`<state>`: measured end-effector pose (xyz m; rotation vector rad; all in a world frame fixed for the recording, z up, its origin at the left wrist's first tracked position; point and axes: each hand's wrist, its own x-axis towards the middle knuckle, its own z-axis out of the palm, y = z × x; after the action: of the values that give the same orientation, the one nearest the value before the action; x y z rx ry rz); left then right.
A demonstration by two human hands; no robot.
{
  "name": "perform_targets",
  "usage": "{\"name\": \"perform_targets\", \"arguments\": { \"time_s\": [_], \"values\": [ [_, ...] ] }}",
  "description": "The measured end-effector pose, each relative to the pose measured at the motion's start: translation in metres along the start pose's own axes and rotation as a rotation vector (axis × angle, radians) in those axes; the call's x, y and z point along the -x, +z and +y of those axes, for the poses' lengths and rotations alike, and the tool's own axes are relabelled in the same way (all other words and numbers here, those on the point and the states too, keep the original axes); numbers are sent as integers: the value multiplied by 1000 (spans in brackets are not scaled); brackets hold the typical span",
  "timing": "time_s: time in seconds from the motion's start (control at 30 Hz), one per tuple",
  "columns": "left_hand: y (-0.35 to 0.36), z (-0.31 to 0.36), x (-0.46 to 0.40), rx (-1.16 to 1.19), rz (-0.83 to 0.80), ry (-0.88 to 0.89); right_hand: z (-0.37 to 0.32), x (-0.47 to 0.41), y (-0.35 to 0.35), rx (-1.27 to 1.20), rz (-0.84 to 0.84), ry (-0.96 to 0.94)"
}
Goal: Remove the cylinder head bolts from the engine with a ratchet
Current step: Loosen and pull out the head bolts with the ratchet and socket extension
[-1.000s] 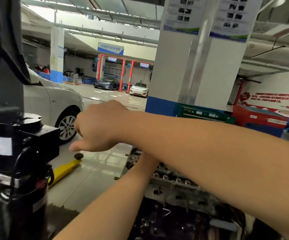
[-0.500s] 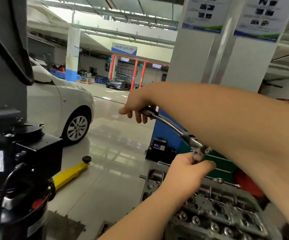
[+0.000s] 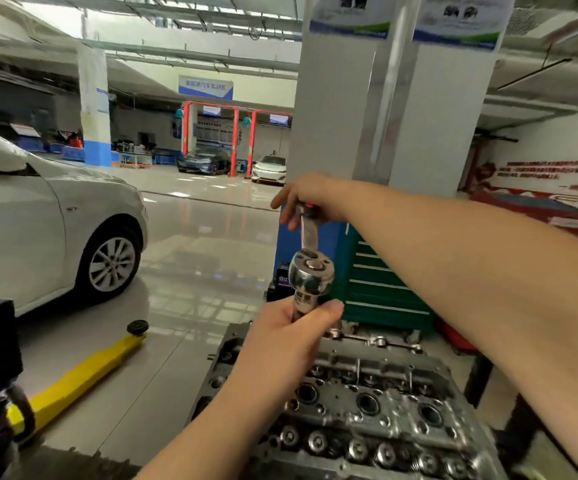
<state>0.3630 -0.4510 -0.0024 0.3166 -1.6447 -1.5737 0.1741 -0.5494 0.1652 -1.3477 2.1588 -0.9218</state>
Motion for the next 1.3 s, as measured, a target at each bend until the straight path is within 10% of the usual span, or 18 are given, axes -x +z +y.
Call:
{"name": "perform_targets", "arguments": {
  "time_s": [0.7, 0.87, 1.3],
  "values": [
    [16, -9, -3, -242, 418, 69, 147, 228, -51, -813, 451, -67],
    [15, -7, 2, -227, 419, 25, 148, 298, -21, -390, 681, -245],
    [16, 13, 19, -153, 394, -94, 90, 428, 85, -50, 594, -585]
  ]
}}
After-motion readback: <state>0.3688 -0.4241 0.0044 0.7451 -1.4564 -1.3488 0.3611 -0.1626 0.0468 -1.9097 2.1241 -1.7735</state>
